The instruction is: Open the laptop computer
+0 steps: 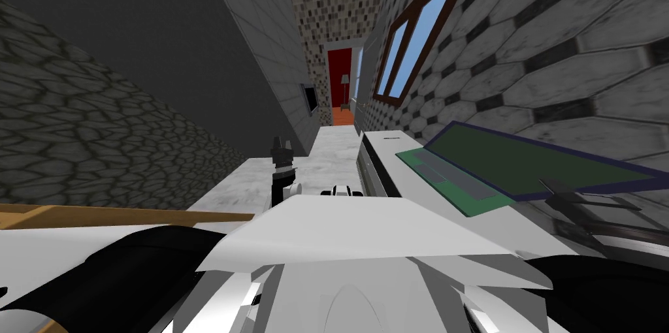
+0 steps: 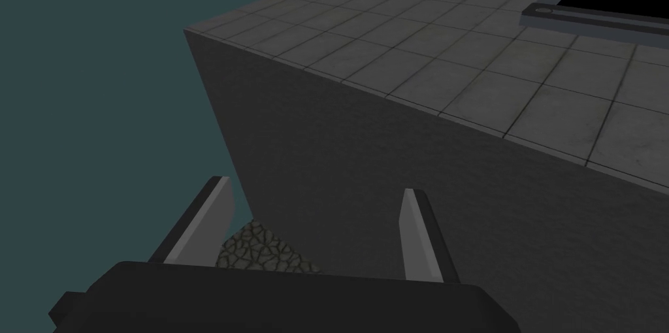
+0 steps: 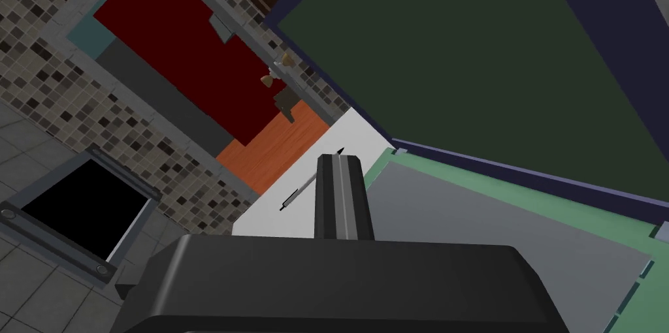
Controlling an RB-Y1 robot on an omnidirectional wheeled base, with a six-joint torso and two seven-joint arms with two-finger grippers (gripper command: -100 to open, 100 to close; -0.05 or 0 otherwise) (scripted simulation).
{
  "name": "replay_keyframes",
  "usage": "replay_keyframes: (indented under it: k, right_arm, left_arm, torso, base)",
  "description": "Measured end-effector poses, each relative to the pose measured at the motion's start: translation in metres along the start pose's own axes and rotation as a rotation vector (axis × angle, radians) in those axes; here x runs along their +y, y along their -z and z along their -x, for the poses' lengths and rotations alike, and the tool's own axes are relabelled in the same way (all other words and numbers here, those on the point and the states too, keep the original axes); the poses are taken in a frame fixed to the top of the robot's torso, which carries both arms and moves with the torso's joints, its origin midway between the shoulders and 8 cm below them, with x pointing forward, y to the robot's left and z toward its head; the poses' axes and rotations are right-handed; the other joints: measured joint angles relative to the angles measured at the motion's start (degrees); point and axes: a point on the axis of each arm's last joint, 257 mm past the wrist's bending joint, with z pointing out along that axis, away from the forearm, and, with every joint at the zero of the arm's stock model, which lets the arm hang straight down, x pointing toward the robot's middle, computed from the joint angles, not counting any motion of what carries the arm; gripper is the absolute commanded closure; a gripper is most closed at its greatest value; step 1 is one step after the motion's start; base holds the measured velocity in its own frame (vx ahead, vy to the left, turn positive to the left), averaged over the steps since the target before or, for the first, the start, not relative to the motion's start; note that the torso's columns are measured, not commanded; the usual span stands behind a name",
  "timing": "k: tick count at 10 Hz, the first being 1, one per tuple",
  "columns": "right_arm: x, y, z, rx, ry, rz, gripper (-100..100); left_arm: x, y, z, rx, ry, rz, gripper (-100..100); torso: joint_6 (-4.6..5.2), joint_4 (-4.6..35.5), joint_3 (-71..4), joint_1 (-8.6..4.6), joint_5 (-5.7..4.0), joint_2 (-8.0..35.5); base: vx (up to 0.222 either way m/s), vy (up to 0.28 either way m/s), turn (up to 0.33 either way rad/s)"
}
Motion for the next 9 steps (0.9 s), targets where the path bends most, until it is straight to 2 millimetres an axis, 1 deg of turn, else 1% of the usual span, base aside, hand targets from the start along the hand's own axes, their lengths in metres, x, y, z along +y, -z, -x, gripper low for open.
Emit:
replay_keyframes:
  k: [6,7,8,9]
  right_arm:
    - [0.007,0.019,0.011,0.05,0.107,-0.025,100]
    - [0.007,0.019,0.012,0.051,0.111,-0.026,-100]
    - [0.008,0.016,0.01,0.046,0.113,-0.019,-100]
    - [0.012,0.012,0.008,0.038,0.114,-0.004,-100]
  left_arm:
    - [0.0,0.0,0.0,0.0,0.0,0.0,0]
    - [0.0,0.0,0.0,0.0,0.0,0.0,0]
    - [0.0,0.0,0.0,0.0,0.0,0.0,0]
    - [0.0,0.0,0.0,0.0,0.0,0.0,0]
  torso:
    - [-0.01,0.0,0.0,0.0,0.0,0.0]
    - [-0.01,0.0,0.0,-0.02,-0.01,0.0]
    - [-0.04,0.1,0.1,0.15,0.02,0.2]
    - [-0.02,0.1,0.3,0.14,0.05,0.4]
  base:
    - [-0.011,0.016,0.035]
    - [-0.109,0.058,0.124]
    - [-0.208,0.07,0.248]
    - [-0.292,0.075,0.326]
